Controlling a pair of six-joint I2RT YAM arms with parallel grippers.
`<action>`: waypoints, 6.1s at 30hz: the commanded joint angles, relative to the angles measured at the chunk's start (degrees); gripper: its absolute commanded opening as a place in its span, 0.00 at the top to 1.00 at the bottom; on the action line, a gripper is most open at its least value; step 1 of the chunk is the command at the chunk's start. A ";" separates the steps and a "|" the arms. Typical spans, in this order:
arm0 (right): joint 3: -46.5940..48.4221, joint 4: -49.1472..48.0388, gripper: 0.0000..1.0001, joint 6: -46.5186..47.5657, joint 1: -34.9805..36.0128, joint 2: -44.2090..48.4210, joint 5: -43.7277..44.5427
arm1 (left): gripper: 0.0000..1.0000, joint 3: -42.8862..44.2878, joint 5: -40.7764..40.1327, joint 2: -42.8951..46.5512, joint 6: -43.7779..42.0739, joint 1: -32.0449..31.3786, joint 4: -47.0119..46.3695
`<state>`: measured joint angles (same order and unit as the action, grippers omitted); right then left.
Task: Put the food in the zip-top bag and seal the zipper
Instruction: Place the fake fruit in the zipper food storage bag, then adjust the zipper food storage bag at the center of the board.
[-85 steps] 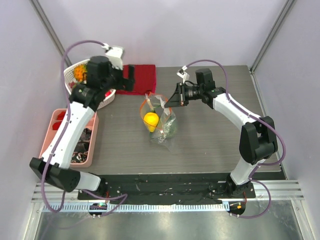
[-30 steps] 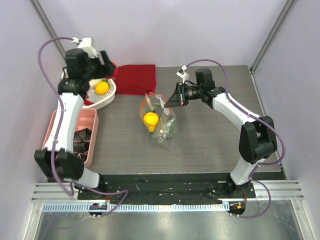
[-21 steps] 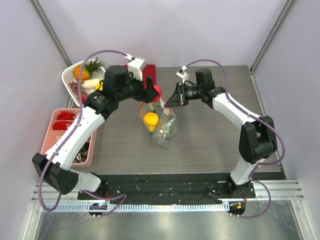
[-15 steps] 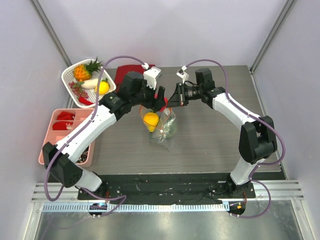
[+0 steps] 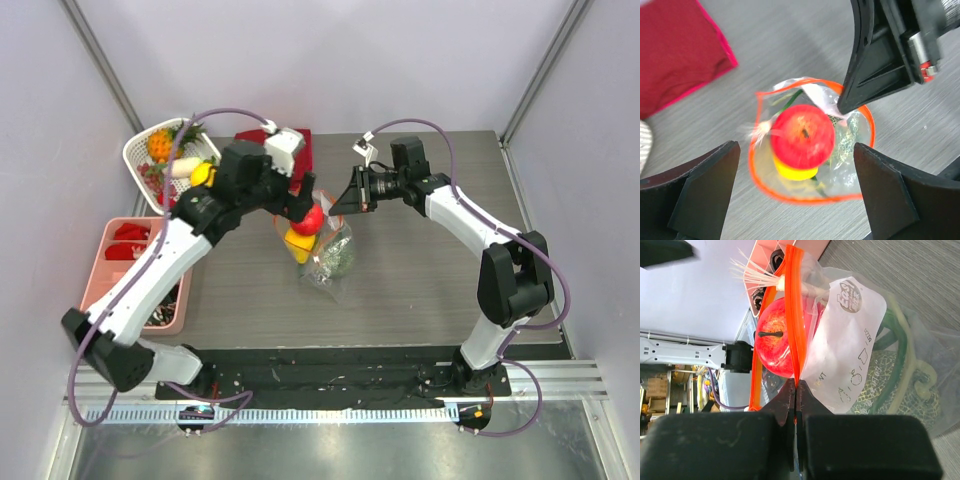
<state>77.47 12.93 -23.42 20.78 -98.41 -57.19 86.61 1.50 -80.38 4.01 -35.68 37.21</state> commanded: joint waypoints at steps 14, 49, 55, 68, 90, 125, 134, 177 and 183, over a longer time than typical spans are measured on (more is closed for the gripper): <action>2.16 -1.77 0.99 1.98 0.23 2.26 -2.84 | 0.36 -8.47 29.09 1.63 -7.88 18.46 2.25; 29.30 34.79 0.99 33.33 8.92 -7.84 12.53 | 1.00 -15.93 30.40 10.24 39.30 12.30 -3.09; 36.52 37.96 0.99 37.82 9.99 -11.89 15.35 | 1.00 -16.47 24.00 11.91 44.33 13.00 -4.17; 31.51 35.50 0.99 38.63 9.99 -10.84 14.12 | 0.63 4.08 15.83 10.16 -3.70 12.32 11.30; 33.71 32.51 0.99 32.47 9.72 -10.40 10.96 | 0.63 22.46 3.95 -10.76 -18.69 1.05 30.55; 31.78 29.70 0.99 30.36 6.91 -9.96 7.18 | 1.00 16.31 0.53 -18.93 -18.25 -0.44 27.39; 31.51 28.30 0.99 28.96 6.47 -10.05 5.34 | 1.00 15.61 0.08 -22.54 -17.37 -1.50 29.32; 29.40 26.18 0.70 29.83 9.83 -6.54 5.14 | 0.95 -2.32 20.12 1.10 -35.14 -9.67 17.81; 23.70 24.95 0.30 28.78 -1.86 2.76 5.07 | 1.00 -5.66 19.42 3.12 -28.19 -9.58 11.50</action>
<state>102.76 39.92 5.26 27.11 -105.95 -51.83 83.15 20.12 -79.61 -30.17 -45.12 56.21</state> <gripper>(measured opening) 0.659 0.012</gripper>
